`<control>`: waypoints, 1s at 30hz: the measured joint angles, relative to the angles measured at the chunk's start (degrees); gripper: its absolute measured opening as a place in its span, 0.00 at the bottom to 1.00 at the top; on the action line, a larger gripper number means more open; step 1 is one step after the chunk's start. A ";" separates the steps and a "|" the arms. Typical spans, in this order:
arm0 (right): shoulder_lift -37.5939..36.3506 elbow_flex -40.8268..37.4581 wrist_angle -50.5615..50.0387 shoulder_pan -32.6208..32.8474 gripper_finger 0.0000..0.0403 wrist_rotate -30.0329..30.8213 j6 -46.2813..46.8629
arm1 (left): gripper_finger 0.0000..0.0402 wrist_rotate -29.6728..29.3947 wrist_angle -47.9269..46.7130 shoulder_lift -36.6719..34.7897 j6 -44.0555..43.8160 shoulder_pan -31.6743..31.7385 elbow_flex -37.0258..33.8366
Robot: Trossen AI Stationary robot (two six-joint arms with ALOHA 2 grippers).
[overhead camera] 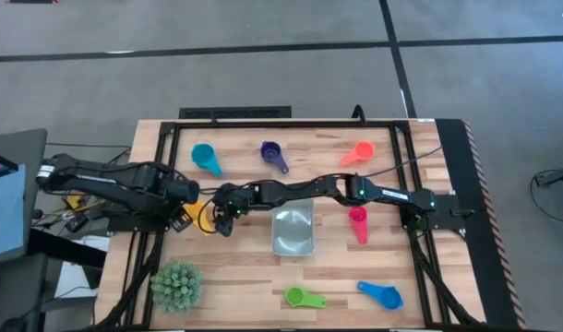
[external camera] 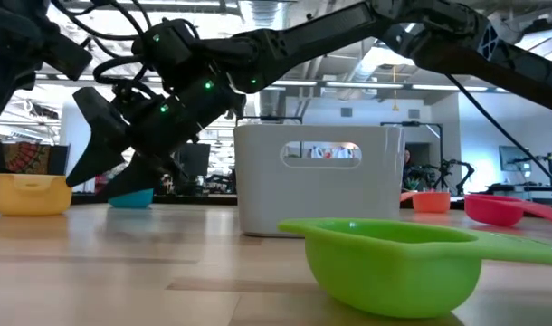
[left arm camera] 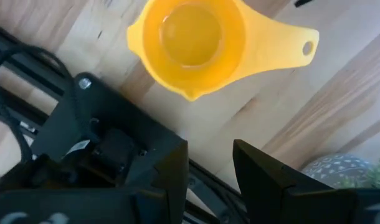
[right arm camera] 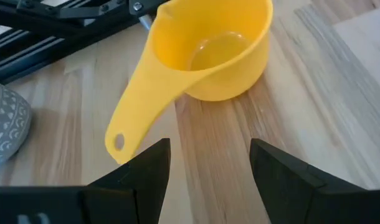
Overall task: Nest measuring cups in basket
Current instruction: Stack the yellow measuring cup on top of the light blue measuring cup
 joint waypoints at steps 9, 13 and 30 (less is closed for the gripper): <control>-1.50 0.02 -3.65 -0.54 0.61 0.02 4.57 | 0.28 -6.48 4.65 0.49 2.56 1.02 -2.66; -2.67 0.02 -1.66 -0.54 0.61 -0.94 6.68 | 0.28 -3.84 9.28 -0.95 2.04 1.61 -6.93; -4.24 0.08 -10.46 -0.71 0.60 0.86 7.40 | 0.28 0.39 12.01 -2.01 -2.26 -0.53 -9.67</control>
